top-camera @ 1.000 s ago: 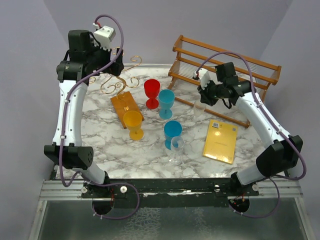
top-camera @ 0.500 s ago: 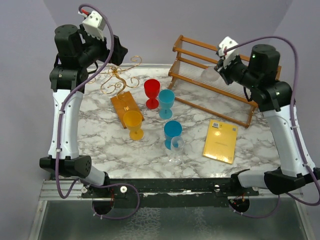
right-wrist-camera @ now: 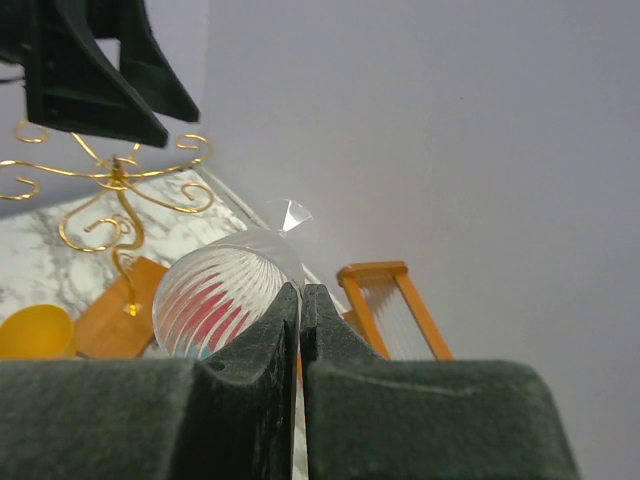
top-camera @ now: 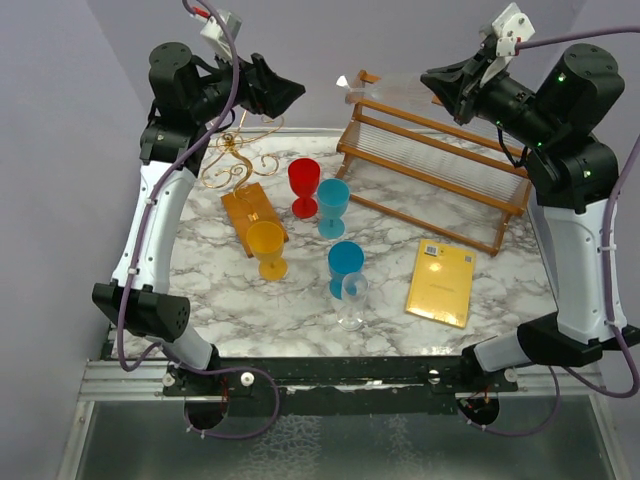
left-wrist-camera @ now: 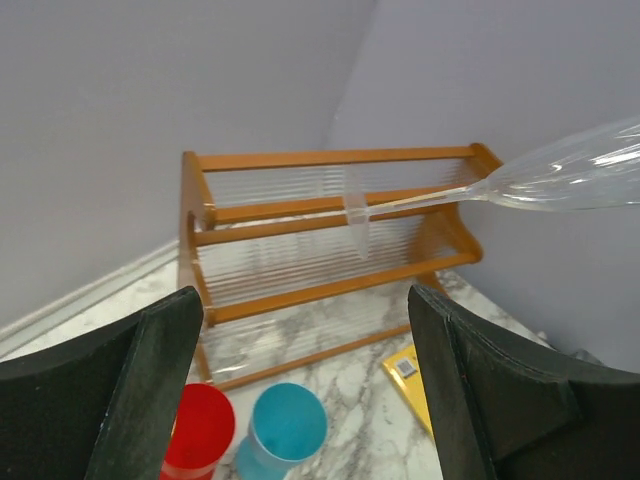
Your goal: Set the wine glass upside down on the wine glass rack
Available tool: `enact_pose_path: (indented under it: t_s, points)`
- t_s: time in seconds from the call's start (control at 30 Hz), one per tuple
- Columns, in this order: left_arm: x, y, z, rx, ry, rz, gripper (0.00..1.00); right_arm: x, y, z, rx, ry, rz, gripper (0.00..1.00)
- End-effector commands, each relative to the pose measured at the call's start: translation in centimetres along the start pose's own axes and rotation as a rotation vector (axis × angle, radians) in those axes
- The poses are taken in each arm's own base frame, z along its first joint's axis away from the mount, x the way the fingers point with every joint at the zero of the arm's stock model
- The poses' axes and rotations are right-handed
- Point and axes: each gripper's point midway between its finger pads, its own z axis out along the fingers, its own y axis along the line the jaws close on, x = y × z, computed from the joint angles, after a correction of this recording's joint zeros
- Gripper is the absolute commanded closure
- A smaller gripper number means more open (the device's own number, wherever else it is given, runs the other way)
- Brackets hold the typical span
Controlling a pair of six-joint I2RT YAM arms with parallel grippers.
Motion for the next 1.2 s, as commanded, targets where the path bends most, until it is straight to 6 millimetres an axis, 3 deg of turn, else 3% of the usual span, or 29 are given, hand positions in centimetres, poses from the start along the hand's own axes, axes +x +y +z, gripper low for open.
enact_pose_path:
  t_s: [0.0,0.23,0.43,0.7,1.07,1.17]
  points:
    - [0.6,-2.4,1.2,0.179,-0.018,-0.138,0.15,-1.5,2.3,1.3,-0.133,-0.073,0.107,0.99]
    - [3.1,-2.3,1.6,0.211,0.002,-0.201,0.3,-1.0,3.2,2.1,-0.193,-0.074,0.168,0.99]
    - [5.1,-1.6,2.0,0.194,0.033,-0.263,0.35,-0.7,3.5,2.7,-0.213,-0.073,0.204,0.99]
    - [5.7,-2.3,2.4,0.235,0.048,-0.285,0.62,-0.6,3.4,2.9,-0.21,-0.07,0.218,0.99]
    - [6.2,-2.7,2.6,0.246,0.066,-0.319,0.86,0.0,3.1,3.2,-0.194,-0.06,0.213,0.99]
    - [6.2,-2.7,2.7,0.242,0.067,-0.322,0.98,0.1,3.2,3.2,-0.196,-0.058,0.215,0.99]
